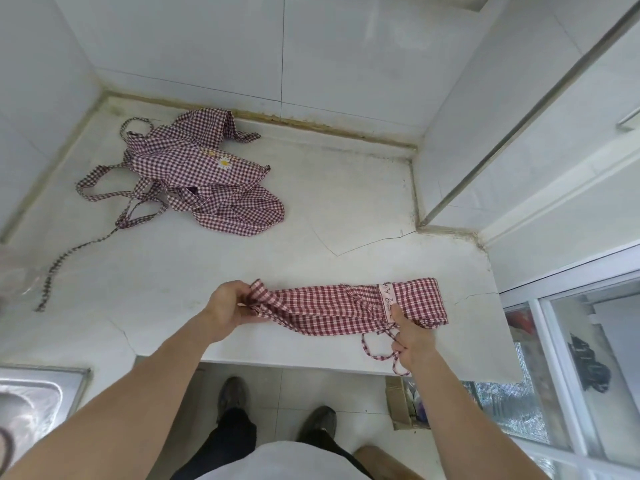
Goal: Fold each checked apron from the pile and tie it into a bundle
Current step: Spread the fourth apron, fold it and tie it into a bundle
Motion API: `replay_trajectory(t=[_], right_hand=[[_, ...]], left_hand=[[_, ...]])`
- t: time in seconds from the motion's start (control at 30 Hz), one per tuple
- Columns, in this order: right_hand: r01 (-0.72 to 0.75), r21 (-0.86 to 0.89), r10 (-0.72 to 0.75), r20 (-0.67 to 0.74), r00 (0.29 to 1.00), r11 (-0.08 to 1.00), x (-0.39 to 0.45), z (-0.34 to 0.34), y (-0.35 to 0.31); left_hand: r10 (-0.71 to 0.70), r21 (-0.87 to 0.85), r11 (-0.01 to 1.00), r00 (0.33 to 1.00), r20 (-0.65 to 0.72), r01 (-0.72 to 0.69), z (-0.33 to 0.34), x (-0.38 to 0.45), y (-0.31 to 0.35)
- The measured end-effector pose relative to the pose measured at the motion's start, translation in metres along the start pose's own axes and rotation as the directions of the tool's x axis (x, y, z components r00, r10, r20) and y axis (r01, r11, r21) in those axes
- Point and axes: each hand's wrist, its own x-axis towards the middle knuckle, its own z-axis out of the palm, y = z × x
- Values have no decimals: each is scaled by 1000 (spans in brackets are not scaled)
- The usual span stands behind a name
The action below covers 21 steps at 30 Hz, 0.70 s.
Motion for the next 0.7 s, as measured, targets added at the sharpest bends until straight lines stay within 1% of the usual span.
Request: replay_trajectory(t=[0.03, 0.1, 0.13, 0.17, 0.2, 0.27, 0.37, 0.43, 0.47, 0.5, 0.57, 0.6, 0.63, 0.67, 0.7], right_hand=[[-1, 1, 1, -8, 1000, 1000, 0, 0, 0], [-9, -15, 9, -35, 999, 1000, -1, 2, 1], [-12, -24, 10, -43, 999, 1000, 0, 3, 1], [-15, -32, 13, -51, 999, 999, 0, 3, 1], [-20, -38, 17, -58, 998, 999, 0, 4, 2], [-21, -43, 18, -60, 998, 999, 1, 4, 2], [-21, -46, 18, -70, 997, 999, 4, 5, 2], [-20, -42, 17, -65, 998, 999, 6, 7, 5], [-20, -44, 17, -66, 998, 999, 6, 9, 5], [-18, -44, 15, -64, 998, 999, 5, 10, 6], [-19, -44, 17, -52, 999, 999, 1, 16, 8], [-19, -45, 16, -55, 998, 999, -3, 19, 9], [-19, -45, 16, -65, 998, 999, -6, 22, 9], [-20, -44, 17, -72, 997, 999, -9, 25, 9], [-23, -41, 20, -77, 997, 999, -11, 25, 9]], left_hand=[[-36, 52, 998, 999, 28, 34, 2, 0, 1], [-98, 275, 959, 993, 69, 76, 7, 1, 4], [-103, 374, 924, 993, 54, 76, 11, 2, 4], [-86, 433, 899, 996, 28, 66, 14, 3, 5], [-63, 444, 894, 998, 7, 53, 16, 3, 4], [-45, 406, 913, 999, 0, 41, 15, 1, 6], [-21, 373, 928, 999, 35, 6, 6, 3, 9], [9, 429, 903, 999, 34, -23, 4, 0, 9], [45, 491, 870, 999, 19, -49, 4, 1, 8], [107, 578, 812, 994, -7, -84, 5, 2, 6], [270, 759, 638, 961, -62, -131, 10, 4, -2], [322, 852, 515, 943, -87, -97, 14, 4, -6], [351, 935, 354, 929, -117, -16, 19, 3, -11], [384, 982, 176, 913, -137, 74, 23, 0, -15], [430, 993, 38, 895, -121, 116, 29, -1, -20]])
